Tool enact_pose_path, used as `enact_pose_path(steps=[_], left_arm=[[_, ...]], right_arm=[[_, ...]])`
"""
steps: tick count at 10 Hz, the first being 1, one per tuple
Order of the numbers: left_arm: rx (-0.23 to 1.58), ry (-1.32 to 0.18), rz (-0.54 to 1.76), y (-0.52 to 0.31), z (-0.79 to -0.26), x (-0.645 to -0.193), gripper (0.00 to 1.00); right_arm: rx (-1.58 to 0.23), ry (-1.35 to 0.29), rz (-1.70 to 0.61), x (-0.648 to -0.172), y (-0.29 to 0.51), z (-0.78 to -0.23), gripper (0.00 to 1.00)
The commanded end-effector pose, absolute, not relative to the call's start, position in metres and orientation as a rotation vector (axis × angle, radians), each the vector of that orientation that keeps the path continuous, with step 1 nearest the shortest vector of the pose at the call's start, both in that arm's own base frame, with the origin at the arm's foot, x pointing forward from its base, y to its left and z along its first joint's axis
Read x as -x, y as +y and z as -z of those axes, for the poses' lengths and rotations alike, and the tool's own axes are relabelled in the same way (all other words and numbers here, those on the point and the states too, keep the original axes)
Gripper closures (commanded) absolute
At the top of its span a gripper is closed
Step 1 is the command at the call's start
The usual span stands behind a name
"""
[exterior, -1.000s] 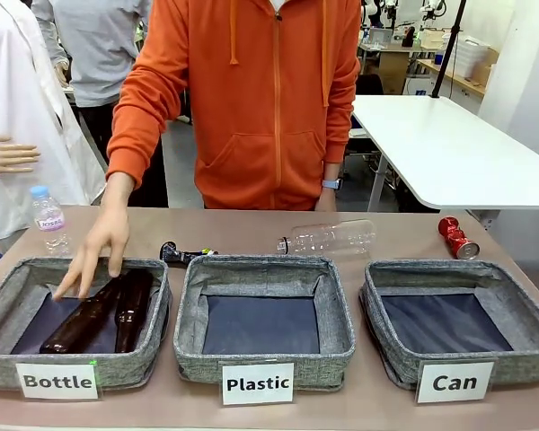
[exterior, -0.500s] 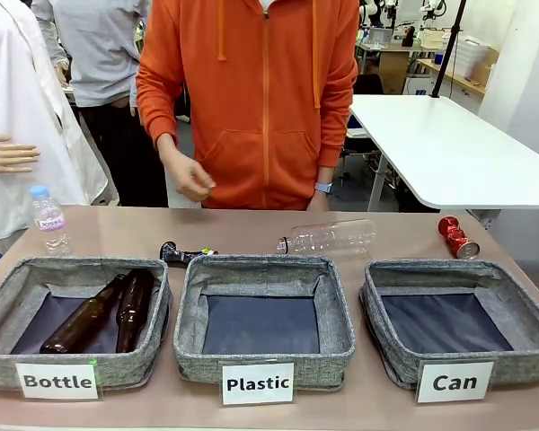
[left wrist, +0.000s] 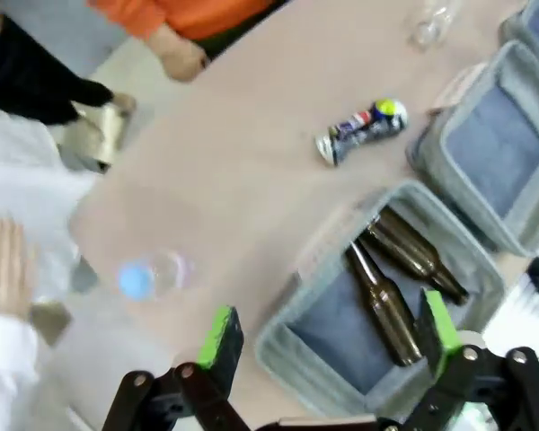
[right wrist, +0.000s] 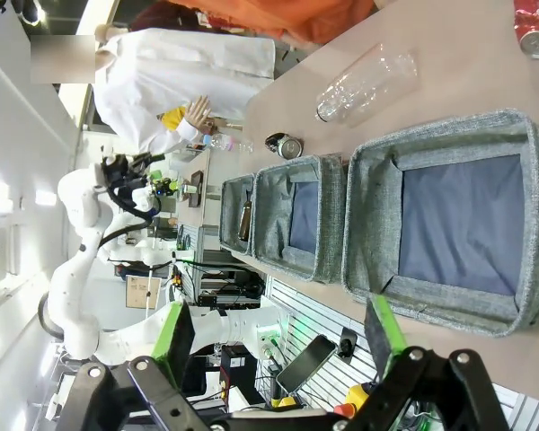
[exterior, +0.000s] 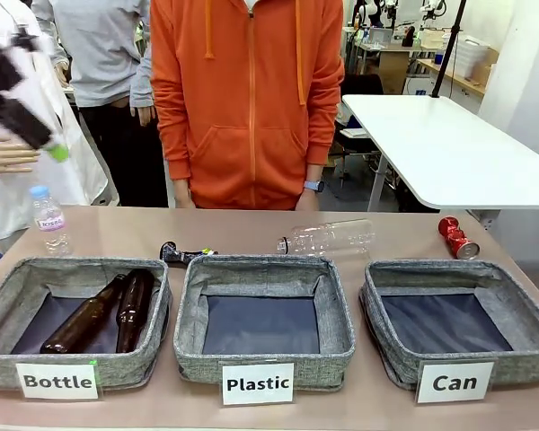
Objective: Sort the can waste into the basket.
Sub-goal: Pick up the can waste from the table and place it in the right Fabric basket.
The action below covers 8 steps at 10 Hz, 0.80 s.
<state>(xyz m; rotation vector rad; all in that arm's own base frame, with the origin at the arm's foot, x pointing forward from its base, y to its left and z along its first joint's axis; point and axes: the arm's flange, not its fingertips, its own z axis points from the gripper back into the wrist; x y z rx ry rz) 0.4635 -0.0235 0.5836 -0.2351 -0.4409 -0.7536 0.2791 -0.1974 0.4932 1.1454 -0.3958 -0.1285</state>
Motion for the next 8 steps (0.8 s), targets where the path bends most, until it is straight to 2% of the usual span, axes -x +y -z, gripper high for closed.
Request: enact_pose_path(steps=[1,3,5,6,8], left_arm=[[0.118,-0.482,0.909,-0.063,-0.579,-0.498,0.0],[0.085,-0.509,1.148,-0.124,-0.549,-0.518,0.0],[0.169,-0.553,1.571,-0.156,-0.518,-0.521,0.0],[0.229,-0.566,1.687,-0.158,-0.506,-0.523,0.0],[0.182,-0.544,1.756,-0.174,-0.48,-0.526,0.0]], right_arm=[[-1.157,-0.418,0.105,-0.279,-0.198,-0.493,0.0],[-1.157,-0.418,0.105,-0.279,-0.198,-0.493,0.0],[-1.157,-0.418,0.105,-0.279,-0.198,-0.493,0.0],[-1.157,-0.418,0.105,-0.279,-0.198,-0.493,0.0],[-1.157,-0.418,0.105,-0.279,-0.198,-0.493,0.0]])
